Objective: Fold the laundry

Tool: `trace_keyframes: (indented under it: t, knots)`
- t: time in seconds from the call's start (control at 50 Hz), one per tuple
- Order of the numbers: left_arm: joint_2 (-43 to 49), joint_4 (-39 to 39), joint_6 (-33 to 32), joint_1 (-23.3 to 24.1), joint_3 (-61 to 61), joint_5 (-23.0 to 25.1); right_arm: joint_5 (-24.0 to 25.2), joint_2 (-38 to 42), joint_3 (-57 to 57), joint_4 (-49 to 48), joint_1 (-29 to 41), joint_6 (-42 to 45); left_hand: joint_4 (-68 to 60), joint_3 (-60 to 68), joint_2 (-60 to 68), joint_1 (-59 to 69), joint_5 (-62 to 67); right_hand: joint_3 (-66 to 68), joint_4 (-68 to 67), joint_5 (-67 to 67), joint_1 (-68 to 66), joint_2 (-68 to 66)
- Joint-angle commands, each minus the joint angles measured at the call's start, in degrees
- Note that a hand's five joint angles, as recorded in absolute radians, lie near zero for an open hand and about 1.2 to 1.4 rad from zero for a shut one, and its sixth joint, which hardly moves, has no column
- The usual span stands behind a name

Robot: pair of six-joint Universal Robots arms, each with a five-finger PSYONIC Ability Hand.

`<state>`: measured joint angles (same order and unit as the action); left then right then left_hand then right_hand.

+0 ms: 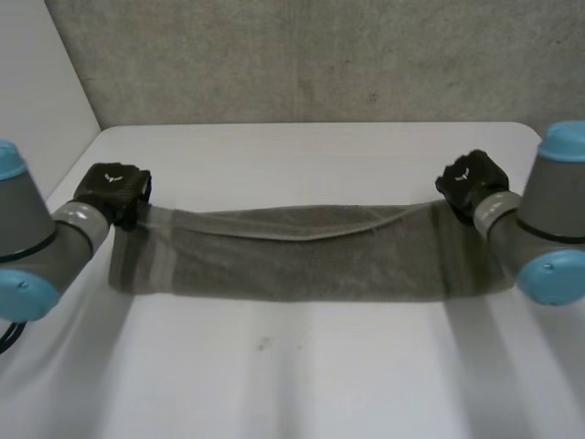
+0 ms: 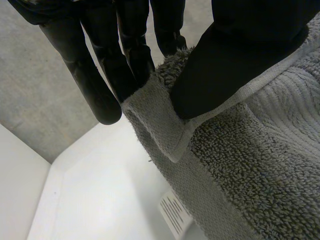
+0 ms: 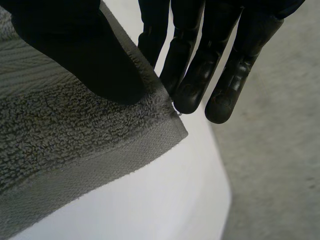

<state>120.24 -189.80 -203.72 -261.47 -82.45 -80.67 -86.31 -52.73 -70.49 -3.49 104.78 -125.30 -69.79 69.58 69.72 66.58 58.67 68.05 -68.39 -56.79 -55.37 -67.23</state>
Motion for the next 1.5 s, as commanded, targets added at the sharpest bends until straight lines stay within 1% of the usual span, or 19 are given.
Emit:
trace_keyframes:
  t: [0.02,0.2,0.44,0.46,0.48,0.5,0.52,0.54,0.56,0.64,0.74,0.8,0.92,0.96,1.02,1.12,1.18,1.28,1.5]
  knots:
    - [7.5,-0.6,-0.1,2.0,7.7,-2.5,-1.0,6.7,5.4,-9.4,1.9,0.7,-10.2,10.4,10.3,13.4,11.3,11.9,-11.6,-13.2,-24.6,-12.8]
    - [12.0,-0.7,-0.2,2.0,12.3,-5.5,-1.4,14.2,13.0,-10.6,3.0,0.8,-10.2,10.4,10.3,13.4,11.3,11.9,-11.6,-13.2,-24.6,-12.8]
    - [13.2,-0.4,-0.3,2.2,13.9,-5.9,-2.2,15.9,14.6,-10.8,3.1,2.1,-10.2,10.4,10.3,13.4,11.3,11.9,-11.6,-13.2,-24.6,-12.8]
    - [13.0,-0.4,-0.3,2.5,13.8,-5.9,-2.2,15.8,14.5,-11.1,3.1,1.7,-10.2,10.4,10.3,13.4,11.3,-4.6,5.0,3.4,-8.0,3.8]
    - [13.0,-0.4,-0.3,2.5,13.8,-5.9,-2.2,15.8,14.5,-11.1,3.1,1.7,-10.2,10.4,10.3,13.4,11.3,-4.8,5.1,3.6,-7.9,4.0]
    - [12.8,-0.3,-0.3,2.9,13.7,-6.1,-2.3,15.5,14.5,-11.6,3.1,1.5,14.7,-14.5,-14.7,-11.5,-13.6,-41.5,41.8,40.2,28.8,40.6]
    - [12.5,0.0,-0.3,3.5,13.5,-6.1,-2.4,15.1,14.5,-12.5,3.1,0.9,44.3,-44.1,-44.2,-41.1,-43.2,-58.1,58.4,56.8,45.4,57.2]
    - [12.5,0.0,-0.3,3.5,13.5,-6.1,-2.4,15.1,14.5,-12.5,3.1,0.8,44.6,-44.4,-44.5,-41.4,-43.5,-58.1,58.4,56.8,45.4,57.2]
    - [11.6,0.7,-0.3,4.0,13.5,-6.2,-2.5,14.2,14.6,-13.6,3.1,-0.3,59.8,-59.6,-59.7,-56.6,-58.7,-58.1,58.4,56.8,45.4,57.2]
    - [8.4,2.8,-0.2,4.5,12.8,-6.3,-3.0,10.8,14.1,-14.9,2.9,-4.3,59.2,-59.0,-59.2,-56.0,-58.1,-58.1,58.4,56.8,45.4,57.2]
    - [0.3,3.8,0.2,4.3,9.9,-6.3,-2.5,1.9,9.3,-14.1,2.1,-13.9,59.2,-59.0,-59.2,-56.0,-58.1,-58.1,58.4,56.8,45.4,57.2]
    - [-1.9,3.8,0.3,4.0,8.7,-6.3,-2.3,-0.5,7.6,-12.8,2.1,-15.0,59.2,-59.0,-59.2,-56.0,-58.1,-58.1,58.4,56.8,45.4,57.2]
    - [-10.1,3.7,0.6,3.3,1.7,-5.6,0.7,-7.7,0.3,-2.8,-0.5,-15.9,59.4,-59.2,-59.3,-56.2,-58.3,-58.1,58.4,56.8,45.4,57.2]
    - [-12.7,3.1,0.7,3.6,-2.3,-5.5,3.0,-9.4,-3.2,4.0,-2.0,-16.6,59.4,-59.2,-59.3,-56.2,-58.3,-58.1,58.4,56.8,45.4,57.2]
    - [-13.8,2.6,0.7,3.7,-4.3,-5.5,3.5,-9.8,-4.6,7.4,-3.0,-17.8,59.4,-59.2,-59.3,-56.2,-58.3,-58.1,58.4,56.8,45.4,57.2]
    - [-17.5,-1.3,3.0,4.0,-11.8,-5.4,6.0,-10.0,-9.7,14.0,-7.7,-23.6,59.6,-59.4,-59.5,-56.4,-58.5,-45.4,45.7,44.1,32.7,44.6]
    - [-17.7,-2.9,4.2,4.1,-13.1,-5.3,6.9,-10.0,-11.0,13.9,-8.6,-23.9,59.6,-59.4,-59.5,-56.4,-58.5,-41.0,41.3,39.7,28.3,40.2]
    - [-17.6,-6.8,7.3,3.9,-16.7,-5.2,12.6,-8.1,-13.0,11.3,-11.9,-23.5,59.6,-59.4,-59.5,-56.4,-58.5,-27.1,27.4,25.8,14.4,26.2]
    - [-17.3,-7.4,7.4,3.7,-17.9,-5.2,12.5,-1.9,-12.9,4.1,-12.3,-22.2,59.6,-59.4,-59.5,-56.4,-58.5,-22.0,22.3,20.7,9.3,21.2]
